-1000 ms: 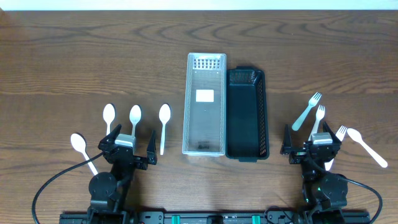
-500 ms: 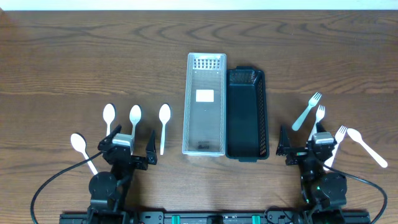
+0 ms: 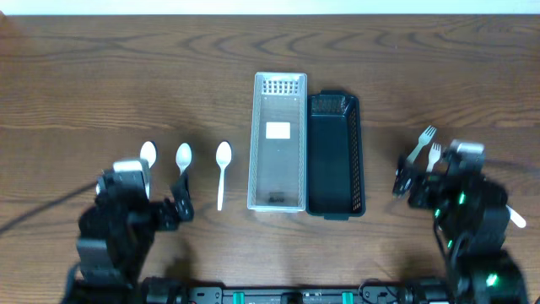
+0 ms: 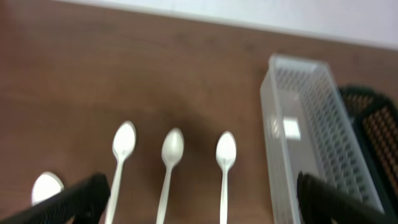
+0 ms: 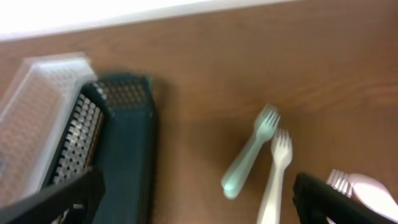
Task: Pack container
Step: 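Move the right gripper to the leftmost white fork and grasp it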
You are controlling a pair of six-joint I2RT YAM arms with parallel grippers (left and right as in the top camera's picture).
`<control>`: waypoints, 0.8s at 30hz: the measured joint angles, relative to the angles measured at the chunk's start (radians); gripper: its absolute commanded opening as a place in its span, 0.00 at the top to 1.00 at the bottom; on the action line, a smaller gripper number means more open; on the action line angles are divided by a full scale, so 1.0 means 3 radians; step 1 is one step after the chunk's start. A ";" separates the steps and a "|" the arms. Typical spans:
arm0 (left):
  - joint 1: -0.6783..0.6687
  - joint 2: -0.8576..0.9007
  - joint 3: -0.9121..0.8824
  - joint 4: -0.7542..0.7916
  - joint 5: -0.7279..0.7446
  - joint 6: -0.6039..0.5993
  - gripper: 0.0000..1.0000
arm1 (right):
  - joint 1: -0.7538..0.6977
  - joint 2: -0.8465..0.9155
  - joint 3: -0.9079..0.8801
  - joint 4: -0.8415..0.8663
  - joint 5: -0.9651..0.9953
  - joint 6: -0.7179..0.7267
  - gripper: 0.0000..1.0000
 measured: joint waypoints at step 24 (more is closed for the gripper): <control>0.0000 0.1279 0.0942 -0.0615 -0.0058 -0.0014 0.02 | -0.0420 0.3367 0.1840 -0.0732 0.0153 0.0347 0.01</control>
